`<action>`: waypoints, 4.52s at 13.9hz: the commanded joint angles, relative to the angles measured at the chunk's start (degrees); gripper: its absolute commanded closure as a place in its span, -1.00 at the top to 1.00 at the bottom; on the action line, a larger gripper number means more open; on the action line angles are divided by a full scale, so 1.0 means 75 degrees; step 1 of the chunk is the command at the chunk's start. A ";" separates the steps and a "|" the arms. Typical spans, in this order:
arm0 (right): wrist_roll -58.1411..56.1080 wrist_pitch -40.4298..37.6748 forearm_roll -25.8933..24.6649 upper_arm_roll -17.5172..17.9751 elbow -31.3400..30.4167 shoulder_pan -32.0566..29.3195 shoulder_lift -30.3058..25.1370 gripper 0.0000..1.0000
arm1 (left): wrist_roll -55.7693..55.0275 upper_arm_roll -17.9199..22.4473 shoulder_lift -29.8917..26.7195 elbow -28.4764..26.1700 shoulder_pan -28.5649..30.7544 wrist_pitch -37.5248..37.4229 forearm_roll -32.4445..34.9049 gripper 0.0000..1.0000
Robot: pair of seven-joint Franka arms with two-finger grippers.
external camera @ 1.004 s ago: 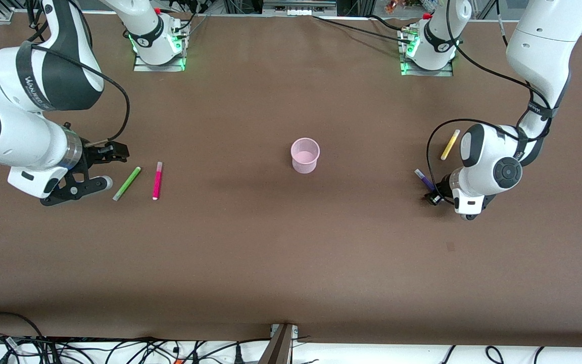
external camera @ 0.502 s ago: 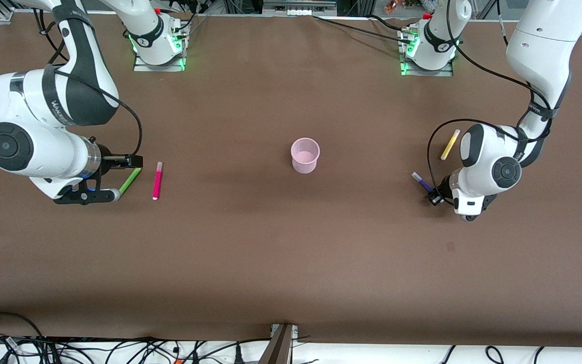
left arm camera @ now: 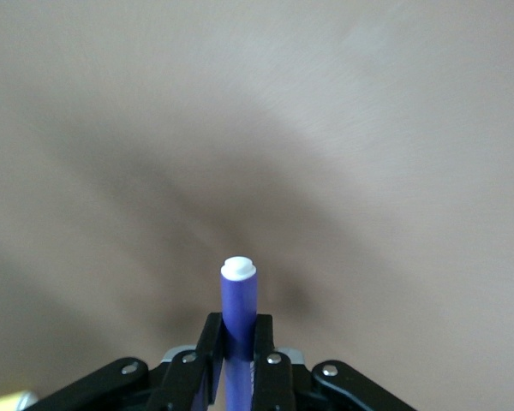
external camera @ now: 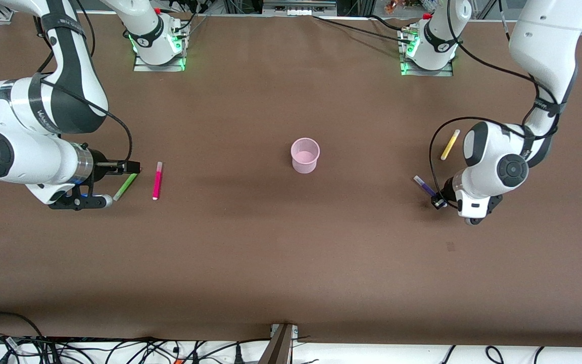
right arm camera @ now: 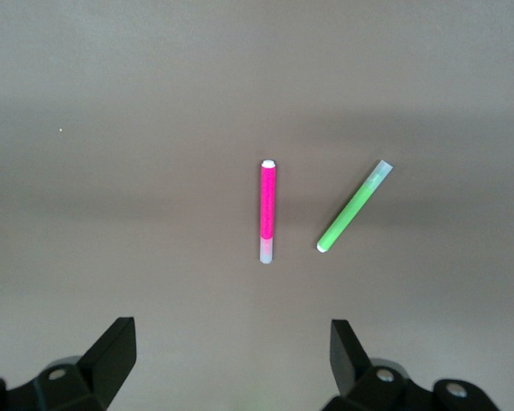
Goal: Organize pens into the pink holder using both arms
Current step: 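Grasp the blue marker with the left gripper while the right gripper lowers, then carry the blue marker with the left gripper over the pink cup, then lower the blue marker into the pink cup and open the left gripper, then withdraw the left gripper while the right gripper grasps the pink marker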
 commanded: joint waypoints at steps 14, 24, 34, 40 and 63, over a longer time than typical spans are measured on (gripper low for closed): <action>0.0353 0.4734 0.0166 0.0057 -0.3441 -0.0004 -0.0377 0.99 | -0.8751 -0.0716 -0.0642 0.1738 -0.4678 -0.2629 0.4969 -1.00; 0.0740 0.6121 0.0248 0.0139 -0.5423 0.0008 -0.0962 0.98 | -1.0113 -0.0681 0.0541 0.2323 -0.5992 -0.3557 0.6798 -1.00; 0.0658 0.6812 0.0236 0.0139 -0.4767 0.0020 -0.0036 0.96 | -1.0535 -0.0599 0.1374 0.2804 -0.6497 -0.3733 0.7233 -1.00; -0.0126 0.6800 0.0213 0.0127 -0.4767 0.0020 -0.0083 0.98 | -1.0477 -0.0599 0.1386 0.2886 -0.6474 -0.3733 0.7222 1.00; -0.0987 0.6824 0.0271 0.0115 -0.4755 -0.0039 0.0104 0.90 | 0.3334 -0.0693 -0.1520 0.3649 0.0438 -0.4459 0.0321 1.00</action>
